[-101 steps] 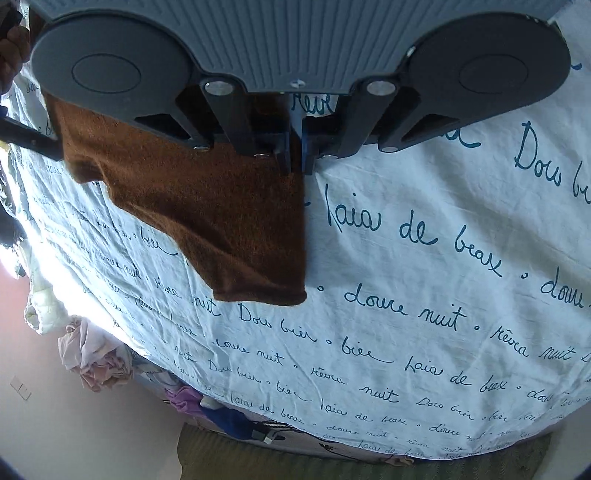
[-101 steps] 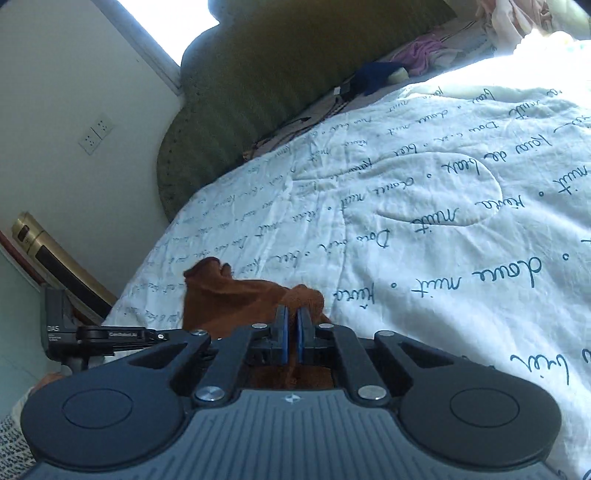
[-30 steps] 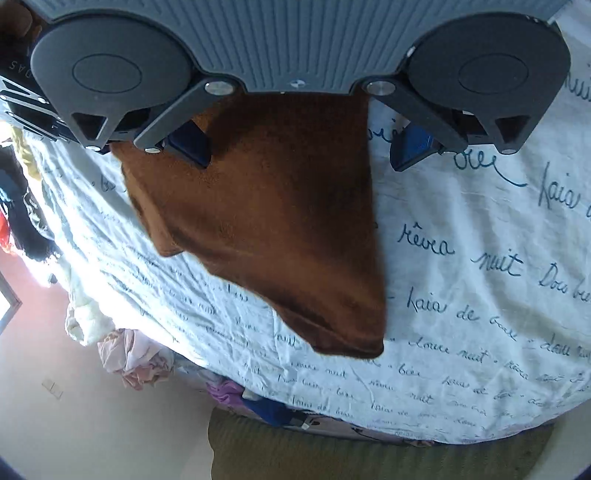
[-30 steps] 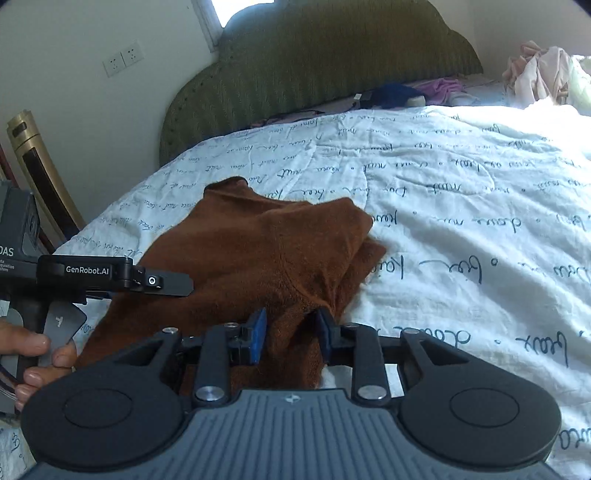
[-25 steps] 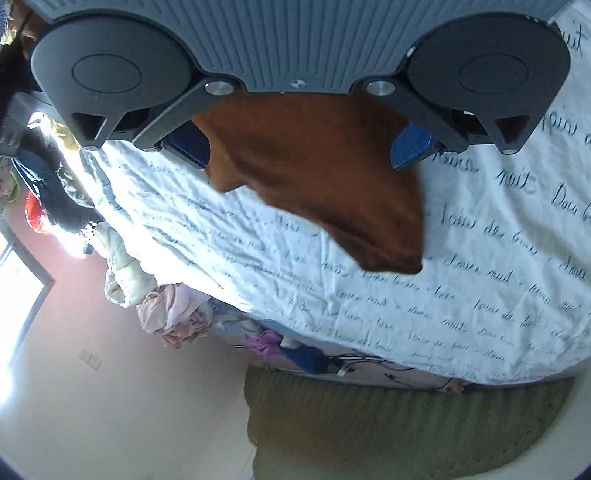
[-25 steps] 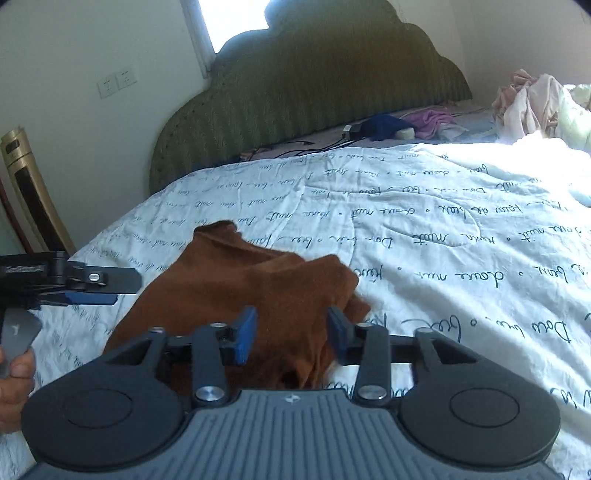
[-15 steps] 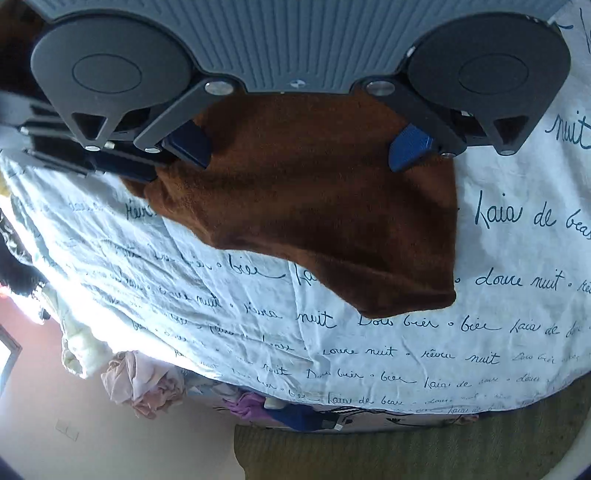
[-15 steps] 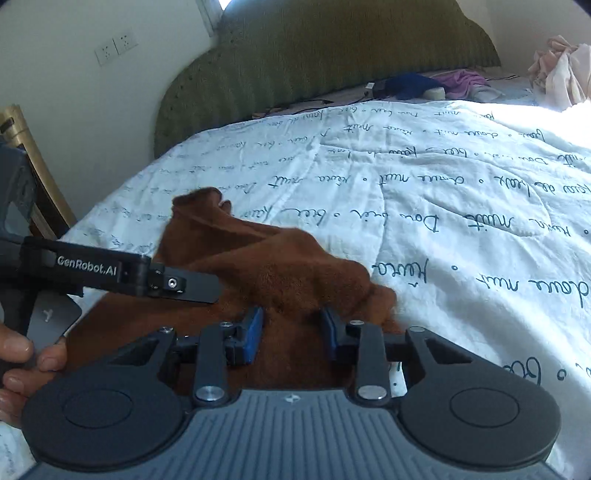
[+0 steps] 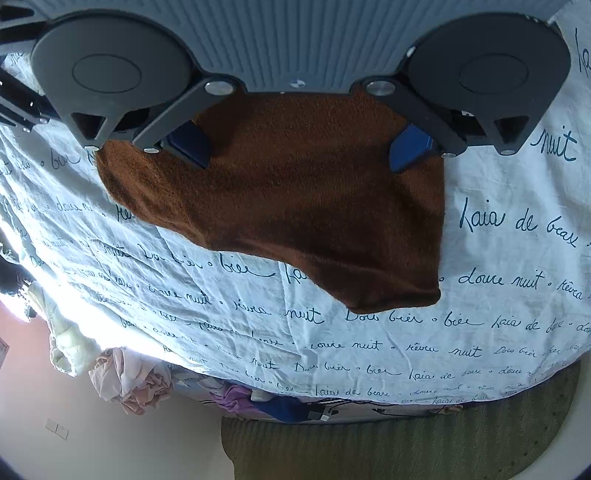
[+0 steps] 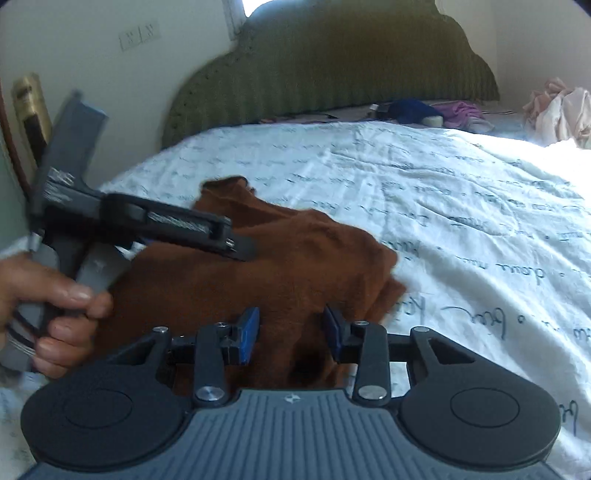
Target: Fold small clothes
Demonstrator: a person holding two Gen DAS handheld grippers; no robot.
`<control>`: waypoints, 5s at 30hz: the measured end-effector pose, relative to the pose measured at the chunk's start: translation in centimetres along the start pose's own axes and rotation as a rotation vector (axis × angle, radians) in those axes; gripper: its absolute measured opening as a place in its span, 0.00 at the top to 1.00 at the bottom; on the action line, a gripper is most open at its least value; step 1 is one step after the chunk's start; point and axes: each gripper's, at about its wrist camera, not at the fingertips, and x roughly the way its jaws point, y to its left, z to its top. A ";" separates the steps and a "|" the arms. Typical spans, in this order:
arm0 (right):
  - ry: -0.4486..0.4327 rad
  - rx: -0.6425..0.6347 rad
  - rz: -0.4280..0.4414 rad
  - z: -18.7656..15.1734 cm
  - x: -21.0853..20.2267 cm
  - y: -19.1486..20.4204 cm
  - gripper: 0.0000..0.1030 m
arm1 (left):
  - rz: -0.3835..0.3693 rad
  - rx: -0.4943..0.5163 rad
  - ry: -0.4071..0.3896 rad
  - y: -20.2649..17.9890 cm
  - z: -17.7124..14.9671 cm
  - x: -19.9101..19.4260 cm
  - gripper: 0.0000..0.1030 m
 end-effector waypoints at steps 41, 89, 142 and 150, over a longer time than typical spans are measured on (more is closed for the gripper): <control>0.041 0.117 -0.048 -9.0 -10.6 5.6 0.20 | 0.067 -0.056 0.028 2.0 -17.9 -17.3 0.00; 0.037 0.044 -0.236 -11.1 -7.9 7.9 0.00 | 0.212 -0.040 -0.063 -1.4 -20.1 -16.3 0.00; 0.033 0.044 -0.232 -11.2 -8.0 8.0 0.00 | 0.212 -0.028 -0.068 -1.4 -20.3 -16.3 0.00; 0.033 0.044 -0.233 -11.2 -8.0 8.0 0.00 | 0.212 -0.027 -0.068 -1.5 -20.2 -16.3 0.00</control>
